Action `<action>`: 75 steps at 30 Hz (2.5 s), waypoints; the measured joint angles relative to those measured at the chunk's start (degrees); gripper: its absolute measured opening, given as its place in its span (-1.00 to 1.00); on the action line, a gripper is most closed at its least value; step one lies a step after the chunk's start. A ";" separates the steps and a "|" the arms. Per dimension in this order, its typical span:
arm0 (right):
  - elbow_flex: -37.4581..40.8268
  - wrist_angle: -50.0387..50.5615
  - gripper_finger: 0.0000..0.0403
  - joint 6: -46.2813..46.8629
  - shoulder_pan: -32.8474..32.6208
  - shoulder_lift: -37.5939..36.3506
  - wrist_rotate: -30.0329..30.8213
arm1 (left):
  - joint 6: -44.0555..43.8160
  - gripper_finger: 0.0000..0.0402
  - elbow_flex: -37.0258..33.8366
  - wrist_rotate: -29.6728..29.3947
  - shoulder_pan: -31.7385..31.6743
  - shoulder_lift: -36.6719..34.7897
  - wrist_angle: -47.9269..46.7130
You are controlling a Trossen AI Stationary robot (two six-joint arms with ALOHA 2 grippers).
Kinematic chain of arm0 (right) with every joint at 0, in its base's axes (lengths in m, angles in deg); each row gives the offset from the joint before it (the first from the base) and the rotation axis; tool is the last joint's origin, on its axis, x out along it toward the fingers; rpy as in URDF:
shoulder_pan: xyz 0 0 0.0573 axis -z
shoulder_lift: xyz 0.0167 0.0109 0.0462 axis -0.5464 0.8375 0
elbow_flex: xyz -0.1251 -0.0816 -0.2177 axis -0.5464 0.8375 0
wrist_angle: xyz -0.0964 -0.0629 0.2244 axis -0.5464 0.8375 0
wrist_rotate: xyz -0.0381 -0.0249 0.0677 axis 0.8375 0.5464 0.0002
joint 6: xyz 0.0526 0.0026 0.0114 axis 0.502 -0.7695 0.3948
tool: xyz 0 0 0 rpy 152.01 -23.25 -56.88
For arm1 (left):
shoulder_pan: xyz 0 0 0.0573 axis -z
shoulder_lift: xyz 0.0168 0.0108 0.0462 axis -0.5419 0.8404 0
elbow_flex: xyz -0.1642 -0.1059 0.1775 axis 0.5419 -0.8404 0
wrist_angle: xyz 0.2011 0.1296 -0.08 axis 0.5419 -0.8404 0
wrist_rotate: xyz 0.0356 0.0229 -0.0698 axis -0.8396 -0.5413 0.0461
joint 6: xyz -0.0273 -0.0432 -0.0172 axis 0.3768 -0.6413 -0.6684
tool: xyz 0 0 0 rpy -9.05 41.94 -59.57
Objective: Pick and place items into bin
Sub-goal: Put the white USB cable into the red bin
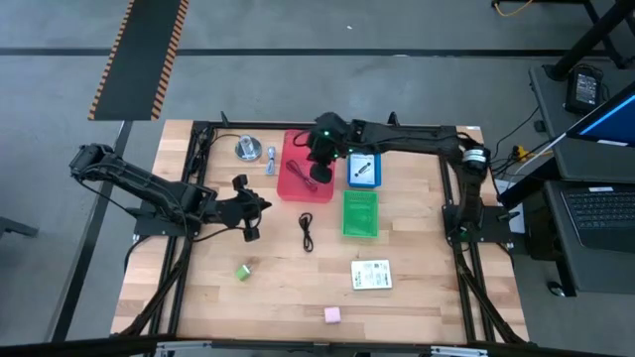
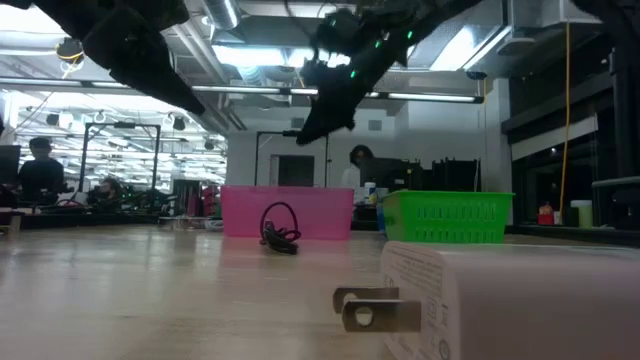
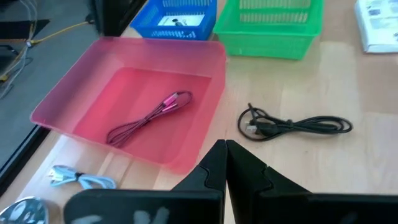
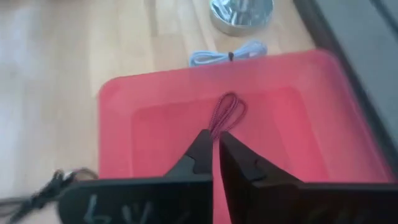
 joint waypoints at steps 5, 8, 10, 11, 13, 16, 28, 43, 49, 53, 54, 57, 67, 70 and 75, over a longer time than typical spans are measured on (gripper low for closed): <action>0.00 4.04 -0.98 -4.26 -1.72 -5.58 2.32 | -1.92 -0.99 0.00 -0.97 0.00 0.00 -1.27; 0.00 5.02 -0.99 -5.75 -2.22 -7.88 2.35 | -2.58 -0.99 0.00 -0.99 0.00 0.00 -1.44; 0.60 5.09 -0.99 -5.74 -2.64 -8.94 2.36 | -2.78 -0.99 0.00 -0.99 0.00 0.00 -1.56; 1.75 4.60 -0.99 -5.75 -2.76 -9.65 2.37 | -2.94 -0.99 0.00 -0.99 0.00 0.00 -1.62; 5.33 2.64 -0.99 -5.32 -3.08 -10.89 2.36 | -2.98 -0.99 0.00 -0.99 0.00 0.00 -1.64; 13.45 -3.05 -1.00 -3.17 -3.80 -13.45 2.42 | -2.97 -0.99 0.00 -1.57 0.00 0.00 -1.76; 39.92 -30.72 -1.00 1.26 -11.67 -29.93 2.47 | -1.06 -0.99 0.00 -2.91 0.00 0.02 -1.72; 59.01 -61.90 -1.00 4.01 -20.63 -31.33 2.54 | -1.47 -0.99 0.00 -3.88 0.00 0.00 -1.70; 59.93 -65.19 -1.00 5.05 -23.56 -29.06 2.56 | -1.54 -0.99 0.00 -10.03 -0.01 0.00 -1.39; 59.93 -65.36 -1.00 5.14 -24.99 -27.63 3.86 | -2.83 -0.99 0.00 -13.08 -0.80 0.00 -1.38; 59.91 -65.69 -1.00 5.11 -25.32 -27.28 4.49 | -3.04 -0.97 0.00 -13.14 -1.23 0.02 -1.38; 59.91 -65.41 -1.00 5.05 -25.98 -26.41 6.20 | -3.15 -0.88 0.00 -13.14 -2.78 0.00 -1.39; 59.91 -65.35 -1.00 4.89 -26.19 -26.02 6.87 | -3.11 -0.30 0.00 -12.86 -7.37 0.00 -1.52; 59.91 -64.63 -1.00 4.89 -26.20 -26.02 6.88 | -3.00 -0.13 0.00 -12.85 -8.10 0.00 -1.55; 59.91 -64.39 -1.00 4.88 -26.19 -26.02 6.89 | -5.01 0.02 0.00 -12.62 -8.53 0.00 -1.58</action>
